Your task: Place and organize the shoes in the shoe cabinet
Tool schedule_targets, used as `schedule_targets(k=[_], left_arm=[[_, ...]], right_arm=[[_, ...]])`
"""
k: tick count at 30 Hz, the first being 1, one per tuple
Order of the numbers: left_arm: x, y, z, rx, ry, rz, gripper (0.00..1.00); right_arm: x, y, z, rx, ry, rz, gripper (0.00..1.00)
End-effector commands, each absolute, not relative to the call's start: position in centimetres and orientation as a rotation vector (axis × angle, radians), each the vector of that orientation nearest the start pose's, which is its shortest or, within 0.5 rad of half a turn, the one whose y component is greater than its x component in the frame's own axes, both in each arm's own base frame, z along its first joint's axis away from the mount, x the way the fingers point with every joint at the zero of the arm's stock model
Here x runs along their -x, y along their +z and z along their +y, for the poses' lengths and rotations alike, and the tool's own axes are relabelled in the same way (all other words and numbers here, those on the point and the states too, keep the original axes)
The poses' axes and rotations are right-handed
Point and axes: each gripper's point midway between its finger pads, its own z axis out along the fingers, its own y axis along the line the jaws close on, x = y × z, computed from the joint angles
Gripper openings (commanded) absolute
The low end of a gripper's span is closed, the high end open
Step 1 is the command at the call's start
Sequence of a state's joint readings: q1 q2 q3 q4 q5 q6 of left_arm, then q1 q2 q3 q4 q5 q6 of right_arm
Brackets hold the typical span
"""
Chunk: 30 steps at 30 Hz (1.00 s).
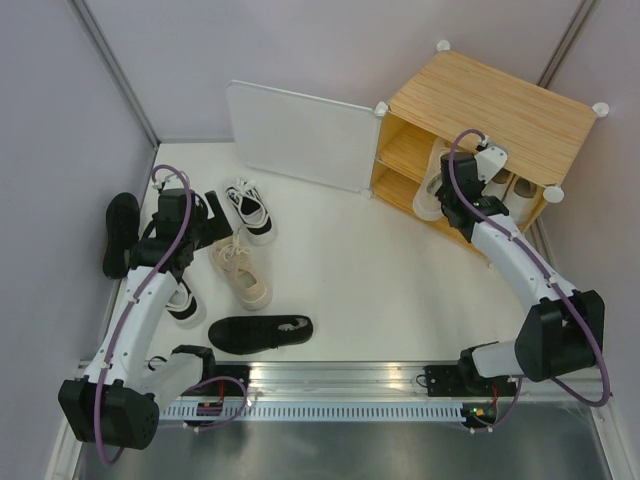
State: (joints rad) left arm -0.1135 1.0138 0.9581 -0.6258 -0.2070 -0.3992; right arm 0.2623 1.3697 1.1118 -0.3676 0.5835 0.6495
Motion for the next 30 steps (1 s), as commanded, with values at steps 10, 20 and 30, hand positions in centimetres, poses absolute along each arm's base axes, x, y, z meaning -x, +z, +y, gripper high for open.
schedule_targets(k=[10, 20, 30], left_arm=[[-30.4, 19.8, -1.5, 0.375, -0.046, 2.181, 0.99], [-30.4, 19.7, -1.5, 0.375, -0.048, 2.185, 0.99], [-30.4, 19.5, -1.7, 0.37, -0.058, 2.192, 0.99]], right_arm=[[-44.8, 26.1, -1.0, -0.813, -0.059, 1.74, 0.14], [-43.5, 27.0, -0.5, -0.729, -0.035, 1.778, 0.54], [-39.7, 29.3, 0.4, -0.597, 0.037, 1.773, 0.69]])
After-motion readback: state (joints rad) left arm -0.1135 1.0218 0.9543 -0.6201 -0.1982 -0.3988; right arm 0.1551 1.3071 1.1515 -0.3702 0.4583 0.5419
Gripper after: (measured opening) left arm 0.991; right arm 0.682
